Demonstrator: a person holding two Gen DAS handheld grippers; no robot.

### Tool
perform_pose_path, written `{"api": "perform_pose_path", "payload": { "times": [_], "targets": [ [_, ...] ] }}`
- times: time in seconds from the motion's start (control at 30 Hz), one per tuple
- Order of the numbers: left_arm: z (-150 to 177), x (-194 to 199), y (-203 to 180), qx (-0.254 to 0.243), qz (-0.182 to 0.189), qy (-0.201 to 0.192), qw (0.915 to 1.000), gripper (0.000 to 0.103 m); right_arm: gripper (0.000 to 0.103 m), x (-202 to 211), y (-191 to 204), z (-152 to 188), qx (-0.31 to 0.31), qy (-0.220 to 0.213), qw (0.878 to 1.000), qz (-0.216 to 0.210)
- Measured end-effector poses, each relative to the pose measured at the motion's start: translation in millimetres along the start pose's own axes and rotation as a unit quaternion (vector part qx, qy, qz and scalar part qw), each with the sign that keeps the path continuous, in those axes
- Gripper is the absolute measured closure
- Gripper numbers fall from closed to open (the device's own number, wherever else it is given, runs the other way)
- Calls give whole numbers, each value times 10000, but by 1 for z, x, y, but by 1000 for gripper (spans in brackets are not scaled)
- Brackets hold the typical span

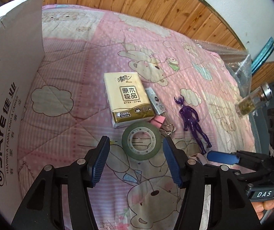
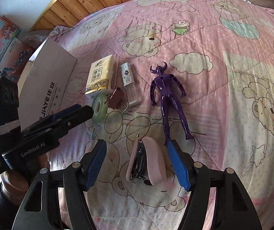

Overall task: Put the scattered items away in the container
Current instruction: 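Move both tools back to the remaining items on the bedspread, then grasp the green tape roll with the left tool while the right tool grasps the pink stapler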

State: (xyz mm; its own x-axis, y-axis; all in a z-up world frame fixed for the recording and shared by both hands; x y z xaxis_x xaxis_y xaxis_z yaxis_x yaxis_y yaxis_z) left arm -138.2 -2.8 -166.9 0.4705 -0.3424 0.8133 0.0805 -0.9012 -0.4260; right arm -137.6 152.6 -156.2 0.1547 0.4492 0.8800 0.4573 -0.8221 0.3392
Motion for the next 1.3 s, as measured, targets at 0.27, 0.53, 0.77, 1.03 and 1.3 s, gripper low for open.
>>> {"api": "perform_pose_path", "payload": {
  "times": [0.27, 0.53, 0.77, 1.03, 1.3],
  "targets": [
    [4, -24, -12, -416, -290, -252, 9984, 40, 52, -4, -23, 16, -365, 45, 9991, -220],
    [2, -25, -12, -596, -588, -386, 9957, 52, 60, -23, 16, 13, 456, 211, 9986, -147],
    [-3, -17, -3, -334, -657, -409, 9964, 53, 62, -22, 47, 22, 1052, 142, 9943, -81],
    [-8, 9, -6, -146, -471, -508, 9975, 53, 62, -2, 64, 18, 1300, -194, 9913, 106],
    [-13, 41, -21, -181, -222, -733, 9969, 53, 62, 7, 86, 12, 1382, -407, 9894, 176]
  ]
}}
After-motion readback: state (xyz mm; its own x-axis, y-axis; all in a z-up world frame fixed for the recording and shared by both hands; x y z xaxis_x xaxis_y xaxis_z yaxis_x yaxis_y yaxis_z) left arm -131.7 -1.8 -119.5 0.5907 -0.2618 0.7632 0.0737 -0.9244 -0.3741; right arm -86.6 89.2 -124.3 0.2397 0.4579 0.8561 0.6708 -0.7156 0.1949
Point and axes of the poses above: each gripper's, at about its wrist camera, not at the fingertips, and x roughly against the way its jaws point, y to its left, z to its underside, the point moved 5 cm from there along -x, roughly the way its jaws point, and after that the axes turned 7 degrees about x, right-handed, at the moved point
